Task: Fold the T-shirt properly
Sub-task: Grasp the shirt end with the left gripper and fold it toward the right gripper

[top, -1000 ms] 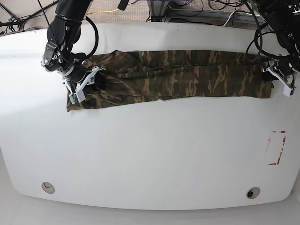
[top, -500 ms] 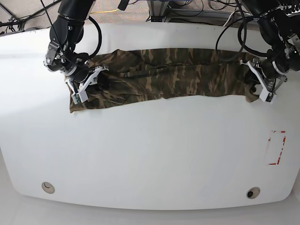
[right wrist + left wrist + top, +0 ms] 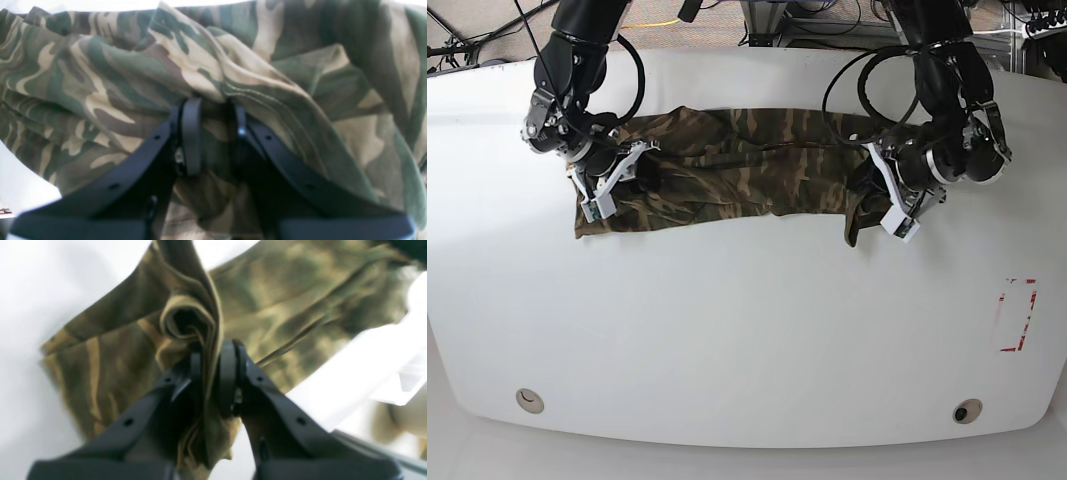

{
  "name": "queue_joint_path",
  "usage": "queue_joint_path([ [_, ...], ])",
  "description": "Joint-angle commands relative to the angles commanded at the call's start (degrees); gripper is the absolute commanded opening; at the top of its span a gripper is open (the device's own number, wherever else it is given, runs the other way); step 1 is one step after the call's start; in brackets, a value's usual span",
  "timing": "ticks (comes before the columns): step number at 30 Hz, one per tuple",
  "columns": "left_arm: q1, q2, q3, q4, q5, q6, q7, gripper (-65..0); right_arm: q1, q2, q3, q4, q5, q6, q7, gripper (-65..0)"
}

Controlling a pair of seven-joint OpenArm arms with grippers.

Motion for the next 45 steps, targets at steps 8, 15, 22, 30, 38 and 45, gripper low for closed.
queue_joint_path([
  [8, -0.4, 3.5, 1.8, -0.7, -0.1, 0.0, 0.0, -62.2, 0.0, 0.0, -0.2, 0.6, 0.3, 0.00, 0.0, -52.6],
  [15, -0.4, 4.6, 5.3, -0.7, 0.0, 0.0, 0.0, -62.1, 0.0, 0.0, -0.3, 0.7, 0.3, 0.00, 0.0, -52.6],
  [22, -0.5, 5.3, 6.9, -0.6, -0.3, 0.0, 0.0, -53.1, 0.0, 0.0, -0.3, 0.7, 0.3, 0.00, 0.0, -52.6],
  [30, -1.9, 7.6, 10.2, 0.1, -0.8, 0.0, 0.0, -30.0, 0.4, 0.0, -0.4, 0.7, 0.3, 0.00, 0.0, -52.5],
  [38, -2.0, 7.6, 13.9, 6.2, -5.6, 0.0, 0.0, -29.2, 0.5, 0.0, -0.4, 1.0, 0.3, 0.00, -0.1, -52.5],
  [45, -1.5, 0.8, 5.1, 6.5, -1.1, 0.0, 0.0, -29.2, 0.7, 0.0, -0.3, 4.8, 0.4, 0.00, -0.5, -51.5],
])
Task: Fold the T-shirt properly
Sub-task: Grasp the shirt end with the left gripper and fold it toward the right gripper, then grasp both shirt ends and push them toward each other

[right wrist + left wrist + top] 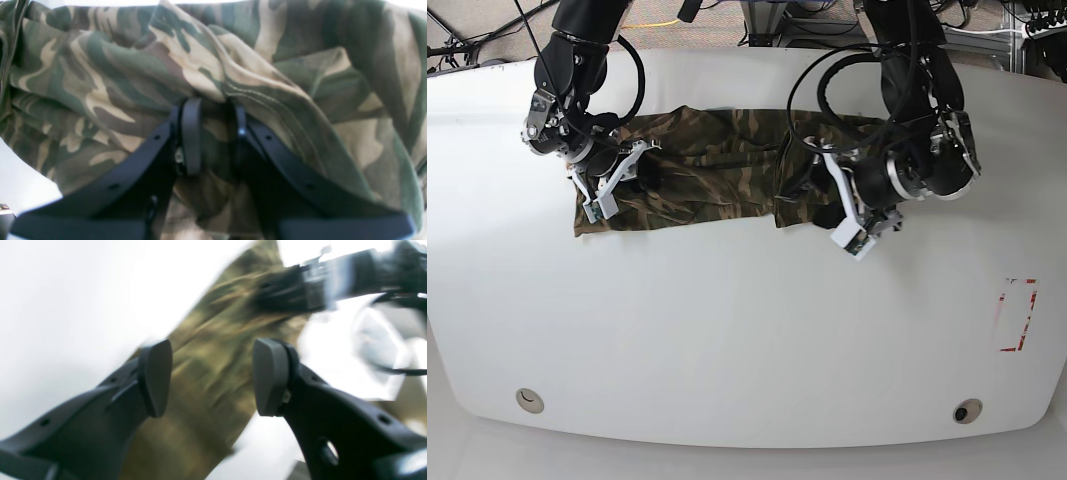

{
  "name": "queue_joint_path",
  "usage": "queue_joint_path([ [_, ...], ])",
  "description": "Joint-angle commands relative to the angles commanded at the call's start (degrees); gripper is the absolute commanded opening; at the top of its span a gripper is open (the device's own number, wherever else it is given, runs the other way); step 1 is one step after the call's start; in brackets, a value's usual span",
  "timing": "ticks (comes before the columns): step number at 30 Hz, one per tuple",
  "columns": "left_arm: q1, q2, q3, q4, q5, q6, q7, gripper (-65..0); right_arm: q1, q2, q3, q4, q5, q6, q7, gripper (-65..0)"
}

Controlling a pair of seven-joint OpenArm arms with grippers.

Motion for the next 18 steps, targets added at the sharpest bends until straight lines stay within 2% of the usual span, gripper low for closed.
queue_joint_path([
  [2, 0.6, -2.5, -2.1, -0.1, 0.0, 0.0, 0.0, -29.2, 0.2, -0.1, 0.0, 1.3, 0.0, 0.00, -1.1, -47.6],
  [4, 2.0, -4.7, -3.8, -0.1, -0.1, 0.0, 0.0, -30.1, 0.3, -0.4, 0.4, 2.5, 0.4, 0.00, -2.6, -39.8],
  [7, 3.0, -8.4, -5.5, -0.5, 0.3, 0.0, -2.2, -35.7, 0.3, -0.7, 1.4, 4.7, 5.3, 0.00, -3.6, -23.1],
  [10, 4.8, -11.0, -5.5, -2.0, 0.0, 0.0, -6.0, -36.8, 0.0, -0.7, 3.5, 6.7, 10.7, 0.00, -5.6, -14.7],
  [14, 5.5, -11.8, -5.5, -6.5, 0.3, 0.0, -10.2, -36.9, 0.7, -0.7, 9.7, 7.7, 18.3, 0.00, -10.6, -12.5],
  [18, 5.0, -11.7, -5.4, -12.1, 0.3, 0.0, -10.6, -36.9, 2.3, 0.0, 16.2, 7.0, 22.2, 0.00, -14.4, -12.4],
])
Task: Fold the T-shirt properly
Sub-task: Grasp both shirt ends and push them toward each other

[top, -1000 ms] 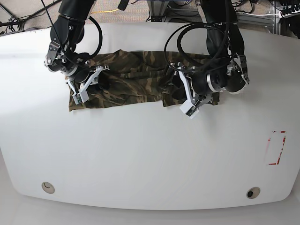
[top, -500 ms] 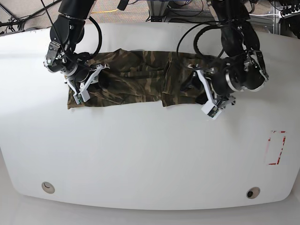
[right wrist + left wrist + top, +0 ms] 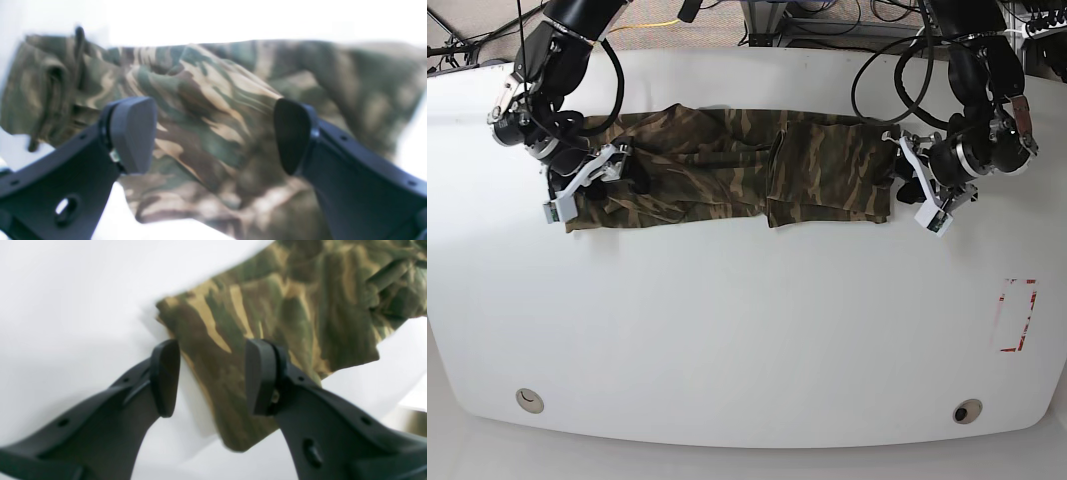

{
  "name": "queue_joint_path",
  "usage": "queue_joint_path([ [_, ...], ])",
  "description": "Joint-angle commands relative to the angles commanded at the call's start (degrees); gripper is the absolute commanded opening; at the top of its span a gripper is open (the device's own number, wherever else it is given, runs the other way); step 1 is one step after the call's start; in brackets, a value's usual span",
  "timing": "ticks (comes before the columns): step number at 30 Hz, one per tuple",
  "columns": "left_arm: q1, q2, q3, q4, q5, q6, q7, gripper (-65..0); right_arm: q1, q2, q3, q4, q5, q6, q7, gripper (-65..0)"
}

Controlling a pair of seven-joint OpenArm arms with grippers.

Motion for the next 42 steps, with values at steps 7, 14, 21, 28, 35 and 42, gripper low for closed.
queue_joint_path([
  [7, -1.1, 0.0, 0.1, -4.9, 0.0, 0.0, -3.5, -36.9, 2.5, 6.3, 7.5, -7.1, 0.5, 0.00, -1.8, -12.2],
  [14, -1.1, -1.2, 3.8, -6.7, 0.0, 0.0, -5.3, -36.9, 5.2, 12.7, 9.2, -22.6, 0.4, 0.00, 0.3, -11.9],
  [21, -1.1, -1.1, 5.3, -6.6, 0.0, 0.0, -5.5, -36.9, 5.3, 13.4, 9.0, -26.7, 0.5, 0.00, 1.1, -11.9],
  [28, -1.1, -1.1, 5.3, -6.5, 0.0, 0.0, -5.6, -36.9, 3.2, 7.9, 3.6, -23.4, 0.6, 0.00, 1.0, -12.4],
  [35, -1.0, -1.1, 5.2, -6.5, 0.0, 0.0, -5.6, -36.9, 1.3, 1.8, 0.4, -15.0, 0.2, 0.00, 1.0, -12.7],
  [42, -1.0, -1.0, 5.3, -6.8, 0.0, 0.0, -5.5, -36.9, 0.6, 1.2, 0.4, -12.4, 0.5, -1.71, 1.1, -47.2],
])
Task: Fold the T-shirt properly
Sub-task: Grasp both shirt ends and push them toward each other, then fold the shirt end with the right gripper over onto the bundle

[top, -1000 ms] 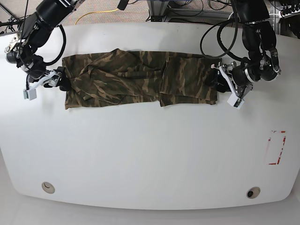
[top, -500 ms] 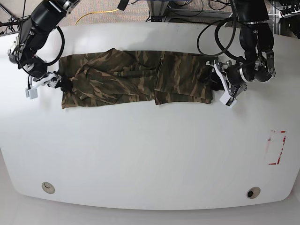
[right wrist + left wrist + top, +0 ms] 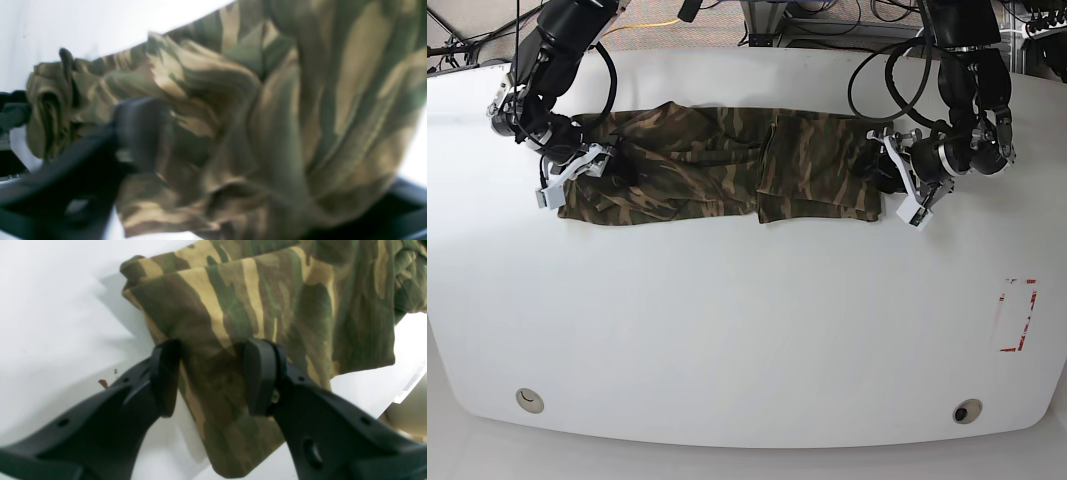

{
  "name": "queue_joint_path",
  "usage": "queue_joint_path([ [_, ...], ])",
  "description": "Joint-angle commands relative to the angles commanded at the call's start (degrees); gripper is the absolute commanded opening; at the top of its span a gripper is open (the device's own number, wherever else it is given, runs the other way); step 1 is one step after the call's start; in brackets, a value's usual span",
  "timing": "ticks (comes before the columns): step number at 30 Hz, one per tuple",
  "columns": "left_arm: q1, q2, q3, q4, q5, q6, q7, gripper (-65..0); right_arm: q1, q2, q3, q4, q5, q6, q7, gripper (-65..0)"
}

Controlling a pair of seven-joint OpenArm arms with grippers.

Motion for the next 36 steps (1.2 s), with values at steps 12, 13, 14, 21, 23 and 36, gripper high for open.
queue_joint_path([
  [12, -1.0, 5.8, 0.1, -4.0, 0.1, 0.0, 0.0, -36.9, -1.8, 1.5, -0.1, 18.2, 0.1, -3.69, -3.0, -65.0],
  [13, -1.9, 6.4, 0.1, -5.3, 0.1, 0.0, 0.0, -36.9, -1.8, 1.6, -0.2, 20.2, 0.1, -3.69, -3.6, -65.0],
  [14, -2.4, 6.8, 0.1, -6.4, 0.1, 0.0, 0.0, -36.9, -1.9, 1.5, -0.2, 21.7, 0.1, -3.69, -4.1, -65.0],
  [21, -3.3, 8.9, 0.1, -12.7, 0.1, 0.0, -0.2, -36.9, -3.8, 1.2, -4.4, 27.1, 5.1, -3.78, -6.6, -65.0],
  [23, -3.3, 9.8, 0.1, -12.7, 0.1, 0.0, -1.4, -36.9, -4.9, 0.8, -6.0, 27.2, 8.8, -3.87, -6.7, -65.0],
  [36, -2.8, 11.1, 0.1, -13.1, 0.1, 0.0, -2.1, -36.9, -5.6, -10.3, -16.9, 27.0, 14.3, -6.68, -6.6, -65.0],
])
